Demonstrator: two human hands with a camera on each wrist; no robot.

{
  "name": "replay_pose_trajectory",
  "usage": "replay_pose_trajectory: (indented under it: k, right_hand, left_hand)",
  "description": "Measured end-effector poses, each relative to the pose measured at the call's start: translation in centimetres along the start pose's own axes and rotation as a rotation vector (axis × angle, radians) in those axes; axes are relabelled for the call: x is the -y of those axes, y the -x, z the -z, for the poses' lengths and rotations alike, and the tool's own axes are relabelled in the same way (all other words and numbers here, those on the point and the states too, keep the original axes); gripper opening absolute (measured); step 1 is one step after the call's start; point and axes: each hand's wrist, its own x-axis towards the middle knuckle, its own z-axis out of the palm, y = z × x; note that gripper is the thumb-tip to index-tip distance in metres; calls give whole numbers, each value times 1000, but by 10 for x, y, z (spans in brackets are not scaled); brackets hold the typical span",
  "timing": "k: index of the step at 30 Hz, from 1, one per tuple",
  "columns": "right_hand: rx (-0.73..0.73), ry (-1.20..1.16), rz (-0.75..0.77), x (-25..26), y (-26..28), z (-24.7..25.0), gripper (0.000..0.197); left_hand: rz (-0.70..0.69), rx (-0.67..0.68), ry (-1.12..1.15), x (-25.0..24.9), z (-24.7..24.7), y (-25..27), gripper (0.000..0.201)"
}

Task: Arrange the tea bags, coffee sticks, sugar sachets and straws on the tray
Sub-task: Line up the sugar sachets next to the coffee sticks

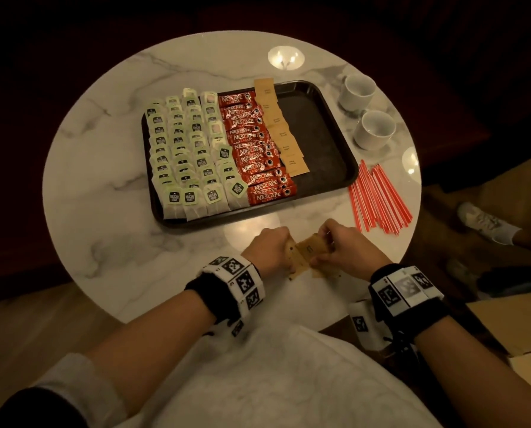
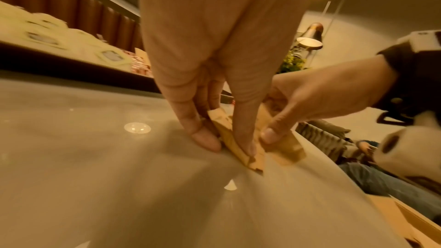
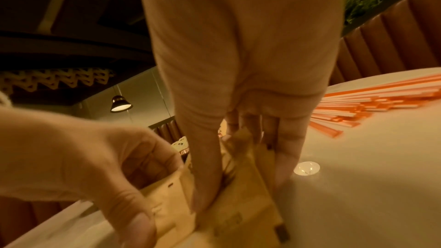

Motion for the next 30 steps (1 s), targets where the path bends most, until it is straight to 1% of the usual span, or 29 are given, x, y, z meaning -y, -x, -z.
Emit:
replay_pose_trajectory:
  k: [2,4,5,7,9,10,11,13,15,17,19,22,25,28,30]
  right_hand:
    - [-15,-66,8,1,-1,4,38]
    - [-57,-205,1,2,-1,10,37]
    - [-79,-297,1,3,-1,13,38]
    - [-109,-489,26,10,2,21,38]
    - [-125,-634,75,19,4,27,35]
    - [-128,-691,92,24,4,30,33]
    - [-124,-748,104,30,2,31,30]
    - [-95,-875,126,42,-3,32,28]
    - [-66,-968,152,53,-9,31,30]
    - [-48,-1004,200,63,-14,32,30]
    - [-31,-1008,245,70,-19,32,33]
    - [-16,-1028,270,76,-26,30,36]
    - [16,-1156,247,83,-33,26,37]
    - [22,-1308,202,86,-38,24,41]
    - [14,-1316,194,86,-41,23,41]
  left_hand:
    - [16,-22,11,8,11,4,41]
    - [46,-41,95,16,22,9,35]
    - [63,-61,185,19,27,12,29]
    - [97,-98,472,22,35,17,16]
    - [155,-97,813,18,42,20,12]
    - [181,-88,933,14,45,20,11]
    - [191,-84,1007,10,49,20,10]
    - [161,-55,1113,-1,57,20,9]
    - [94,-2,1205,-10,62,21,21]
    - [12,34,1252,-18,64,23,35]
    - [-52,21,1263,-22,67,23,43]
    - [-87,-68,1219,-20,69,20,43]
    - [-82,-176,1185,-15,69,13,42]
    - [-72,-197,1199,-11,70,11,39]
    - [-71,-198,1200,-9,73,9,38]
